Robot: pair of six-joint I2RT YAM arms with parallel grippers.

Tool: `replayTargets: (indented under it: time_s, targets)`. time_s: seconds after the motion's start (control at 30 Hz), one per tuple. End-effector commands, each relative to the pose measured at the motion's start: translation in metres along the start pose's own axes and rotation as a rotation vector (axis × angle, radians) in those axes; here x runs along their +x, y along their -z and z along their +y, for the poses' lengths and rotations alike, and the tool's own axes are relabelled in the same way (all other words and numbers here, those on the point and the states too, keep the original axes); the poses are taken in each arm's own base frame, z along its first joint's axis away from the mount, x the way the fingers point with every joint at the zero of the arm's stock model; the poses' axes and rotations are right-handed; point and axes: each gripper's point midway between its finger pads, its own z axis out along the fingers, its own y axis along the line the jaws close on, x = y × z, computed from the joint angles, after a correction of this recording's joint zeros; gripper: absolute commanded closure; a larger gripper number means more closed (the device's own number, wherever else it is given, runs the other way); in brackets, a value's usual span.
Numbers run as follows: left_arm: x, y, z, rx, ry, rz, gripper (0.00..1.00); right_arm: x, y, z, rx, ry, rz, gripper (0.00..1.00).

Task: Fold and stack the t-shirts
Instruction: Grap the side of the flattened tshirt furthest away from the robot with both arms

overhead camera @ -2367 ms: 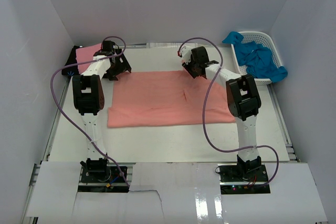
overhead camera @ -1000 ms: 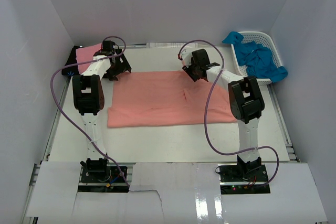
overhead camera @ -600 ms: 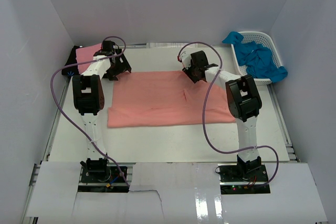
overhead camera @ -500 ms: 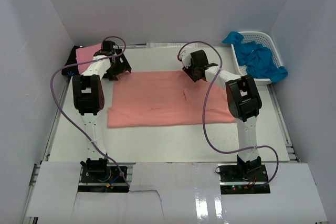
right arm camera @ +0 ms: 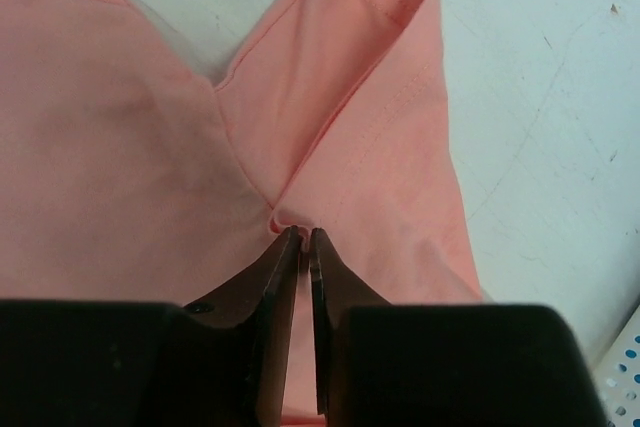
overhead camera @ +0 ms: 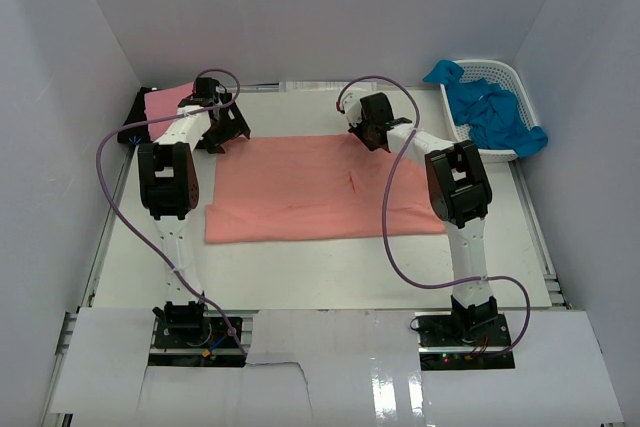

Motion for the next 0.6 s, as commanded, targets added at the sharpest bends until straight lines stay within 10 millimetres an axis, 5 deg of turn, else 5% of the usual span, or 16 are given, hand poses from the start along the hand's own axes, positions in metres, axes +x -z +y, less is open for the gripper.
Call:
replayTargets:
  time_s: [0.0, 0.07, 0.2, 0.4, 0.57]
  targets:
    - [-0.0126, 0.0138, -0.0051, 0.018, -0.008, -0.036, 0.05, -0.019, 0.005, -0.0107, 0.023, 0.0, -0.041, 0.83]
    - [-0.0126, 0.0142, -0.0049, 0.017, -0.008, -0.036, 0.05, -0.0195, 0.0062, -0.01, 0.014, 0.0, -0.043, 0.62]
    - [-0.0123, 0.0146, -0.0052, 0.018, -0.005, -0.036, 0.05, -0.0195, 0.0078, -0.0084, 0.002, -0.008, -0.046, 0.55]
    - [-0.0129, 0.0148, -0.0054, 0.019, -0.007, -0.037, 0.05, -0.0156, 0.007, -0.006, -0.009, -0.014, -0.034, 0.66]
    - [-0.0127, 0.0149, -0.0057, 0.02, -0.007, -0.036, 0.05, -0.0111, 0.0051, -0.0051, -0.012, -0.022, -0.024, 0.92]
